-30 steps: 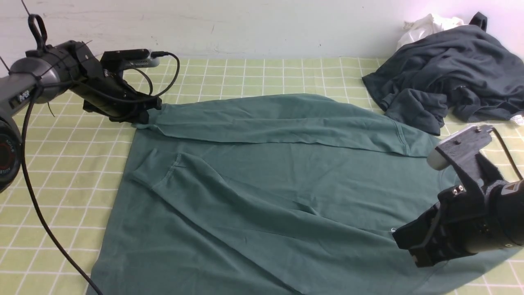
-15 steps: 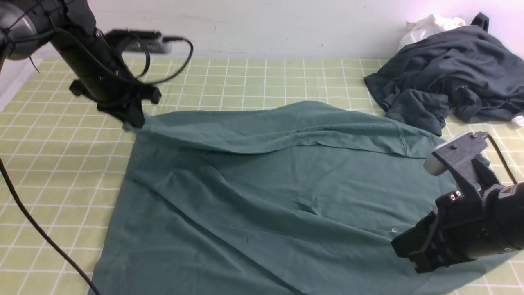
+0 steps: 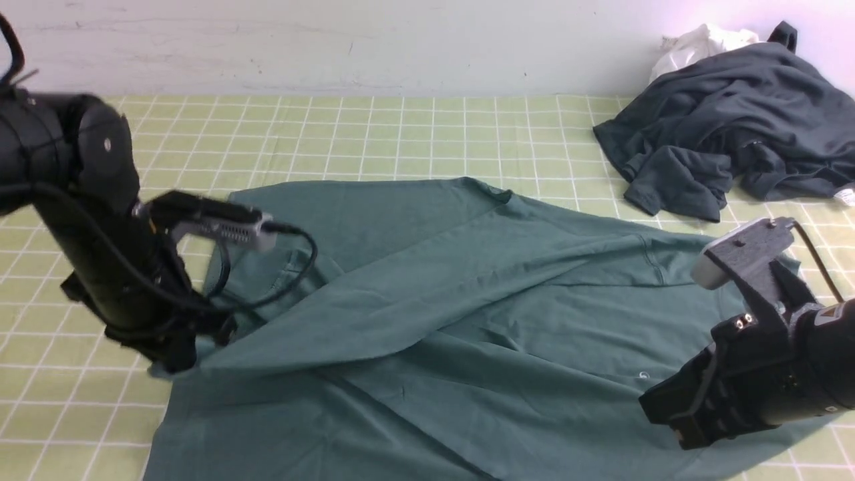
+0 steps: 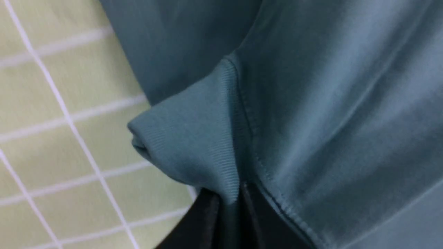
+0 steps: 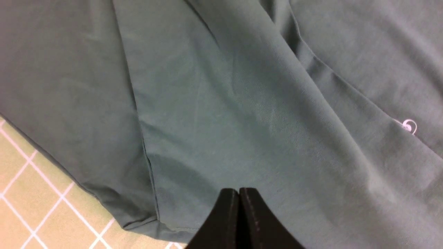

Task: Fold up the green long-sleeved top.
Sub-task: Use the left arm to drag and drop the cuff onto the cuff closest to the left arm, then use both arms simultaneously to clamp the lower edge of the clothing fabric

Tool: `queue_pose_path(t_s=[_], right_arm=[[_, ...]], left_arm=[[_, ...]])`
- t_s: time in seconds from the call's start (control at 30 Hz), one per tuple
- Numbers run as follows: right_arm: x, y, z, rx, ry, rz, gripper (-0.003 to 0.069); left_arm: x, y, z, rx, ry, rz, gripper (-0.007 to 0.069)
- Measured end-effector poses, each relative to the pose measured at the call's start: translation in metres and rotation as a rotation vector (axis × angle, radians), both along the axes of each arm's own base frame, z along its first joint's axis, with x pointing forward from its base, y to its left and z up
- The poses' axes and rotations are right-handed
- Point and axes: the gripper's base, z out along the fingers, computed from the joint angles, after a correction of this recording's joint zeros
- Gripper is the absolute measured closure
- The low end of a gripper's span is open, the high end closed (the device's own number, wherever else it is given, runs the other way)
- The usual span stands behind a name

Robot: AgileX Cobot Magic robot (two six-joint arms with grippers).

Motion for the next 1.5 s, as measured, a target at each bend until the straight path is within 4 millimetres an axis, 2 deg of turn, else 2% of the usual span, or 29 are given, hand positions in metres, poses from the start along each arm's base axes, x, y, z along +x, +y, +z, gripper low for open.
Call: queue_pose_path(t_s=[0.03,0.17,0.2,0.23,0.3,0.33,0.37,0.4,0.43,0.5,0.53,0.6,0.7,0.77,1.13,1.23,1.37,1.5], right_arm=[[0.000,0.000,0.000,0.000,0.001,0.000,0.0669],[-0.002,0.000,-0.001,0.001,0.021,0.012,0.0669],[-0.002,0.000,-0.001,0.001,0.020,0.012,0.0669],[-0.002,0.000,-0.001,0.001,0.024,0.014,0.0669],[-0.003,0.001,-0.001,0.001,0.028,0.017,0.0669],[-0.003,0.001,-0.001,0.001,0.028,0.017,0.0669],[-0.003,0.001,-0.001,0.002,0.029,0.017,0.0669],[-0.003,0.001,-0.001,0.002,0.029,0.017,0.0669],[-0.003,0.001,-0.001,0.003,0.030,0.017,0.0669],[-0.003,0.001,-0.001,0.003,0.031,0.018,0.0669],[-0.003,0.001,-0.001,0.003,0.033,0.019,0.0669],[-0.003,0.001,-0.001,0.004,0.033,0.019,0.0669],[-0.003,0.001,0.000,0.011,0.035,0.015,0.0669],[-0.003,0.002,0.000,0.021,0.039,0.012,0.0669],[-0.005,0.003,0.000,0.026,0.039,0.050,0.0669],[-0.005,0.003,0.000,0.023,0.035,0.056,0.0669],[-0.005,0.003,0.000,0.020,0.028,0.068,0.0669],[-0.005,0.003,0.000,0.022,0.028,0.067,0.0669]], left_arm=[[-0.001,0.000,-0.001,0.002,0.004,-0.001,0.0544],[-0.027,-0.002,-0.004,-0.007,0.104,0.011,0.0354],[-0.029,-0.002,-0.005,-0.006,0.112,0.009,0.0345],[-0.046,-0.009,-0.002,-0.015,0.136,-0.016,0.0269],[-0.071,-0.020,-0.004,-0.011,0.155,-0.084,0.0214],[-0.076,-0.021,-0.006,-0.008,0.166,-0.098,0.0209],[-0.096,-0.031,-0.010,0.009,0.156,-0.226,0.0189],[-0.099,-0.030,-0.011,0.012,0.159,-0.236,0.0189],[-0.115,-0.036,-0.019,0.032,0.141,-0.391,0.0183],[-0.124,-0.040,-0.025,0.048,0.117,-0.496,0.0179],[-0.134,-0.043,-0.036,0.081,0.076,-0.664,0.0176],[-0.139,-0.043,-0.044,0.096,0.051,-0.738,0.0176],[-0.143,-0.041,-0.059,0.116,0.011,-0.795,0.0188],[-0.142,-0.040,-0.062,0.124,0.001,-0.804,0.0228],[-0.136,-0.044,-0.057,0.126,-0.015,-0.760,0.0598],[-0.134,-0.046,-0.052,0.121,0.000,-0.742,0.0624],[-0.133,-0.048,-0.048,0.102,0.023,-0.686,0.0624],[-0.134,-0.050,-0.048,0.080,0.028,-0.649,0.0564]])
